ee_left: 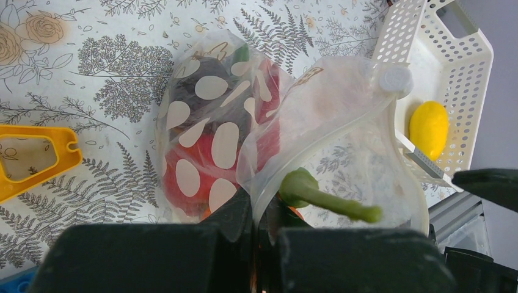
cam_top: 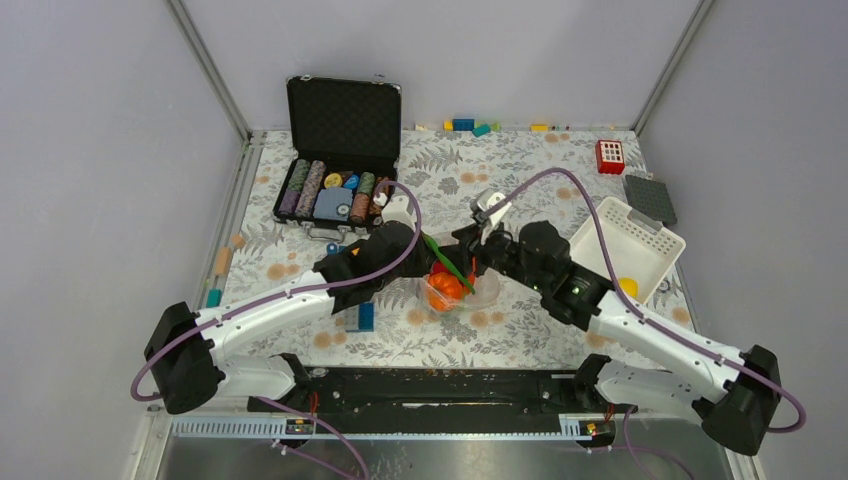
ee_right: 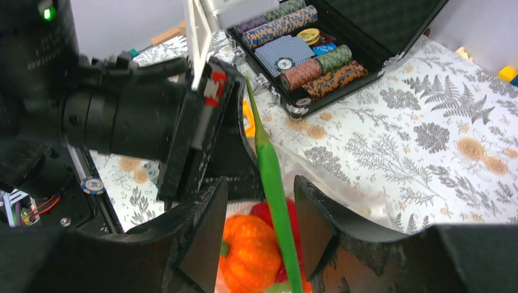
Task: Place the food in the zip-top bag and seal the zipper
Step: Place the fake vegetable in the zipper food storage bag.
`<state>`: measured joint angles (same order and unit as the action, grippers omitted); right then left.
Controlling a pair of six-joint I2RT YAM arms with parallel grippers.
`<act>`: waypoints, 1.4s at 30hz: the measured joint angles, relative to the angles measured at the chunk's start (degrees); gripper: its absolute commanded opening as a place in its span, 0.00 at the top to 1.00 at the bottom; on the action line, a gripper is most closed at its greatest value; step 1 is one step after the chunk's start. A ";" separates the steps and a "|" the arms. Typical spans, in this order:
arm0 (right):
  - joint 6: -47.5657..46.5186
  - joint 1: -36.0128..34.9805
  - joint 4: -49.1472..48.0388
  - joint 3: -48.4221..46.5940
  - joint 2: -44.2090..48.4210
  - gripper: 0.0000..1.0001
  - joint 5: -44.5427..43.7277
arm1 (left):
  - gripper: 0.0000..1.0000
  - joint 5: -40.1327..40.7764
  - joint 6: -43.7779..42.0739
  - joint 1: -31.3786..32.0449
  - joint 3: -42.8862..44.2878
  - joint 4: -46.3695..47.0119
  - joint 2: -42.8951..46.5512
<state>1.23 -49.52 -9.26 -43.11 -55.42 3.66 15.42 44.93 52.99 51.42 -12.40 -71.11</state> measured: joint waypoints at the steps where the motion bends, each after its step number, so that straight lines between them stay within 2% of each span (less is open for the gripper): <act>1: -0.55 -0.04 0.33 -1.46 -1.25 0.51 0.37 | 1.00 0.00 -0.07 0.00 0.00 0.02 0.02; 4: -1.44 -0.17 1.55 -5.14 -5.14 0.56 0.39 | 1.00 -0.24 -0.55 0.00 0.00 0.07 0.22; 11: -0.17 -0.26 7.15 -10.25 -12.52 0.58 -0.22 | 1.00 -3.10 -3.08 0.00 -1.70 3.23 1.86; 18: 3.10 -0.28 7.56 -11.19 -13.33 0.66 -1.75 | 1.00 -5.42 -4.63 -0.02 -4.76 6.99 3.91; 19: 3.69 -0.28 7.43 -11.21 -13.38 0.70 -1.92 | 1.00 -5.62 -4.68 -0.02 -4.81 7.15 3.96; 23: 5.57 -0.28 7.26 -11.56 -14.05 0.97 -2.86 | 1.00 -6.03 -4.83 -0.02 -4.96 7.72 3.98; 24: 6.34 -0.26 7.32 -11.72 -14.29 1.00 -3.32 | 1.00 -5.99 -4.83 -0.02 -4.96 7.67 3.98; 32: 12.44 -0.70 10.82 -10.99 -11.89 1.00 -7.08 | 1.00 -4.66 -3.87 -0.02 -4.96 6.82 3.98; 35: 14.64 -2.47 14.78 -10.78 -10.14 1.00 -11.91 | 1.00 -4.33 -3.37 0.00 -4.90 6.29 3.98; 42: 22.56 -6.32 20.70 -8.52 -9.35 1.00 -29.53 | 1.00 -3.82 -2.49 0.04 -4.81 4.98 3.98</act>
<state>23.79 -55.83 11.44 -51.64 -64.77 -25.87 11.60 42.44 53.04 46.61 -7.42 -67.13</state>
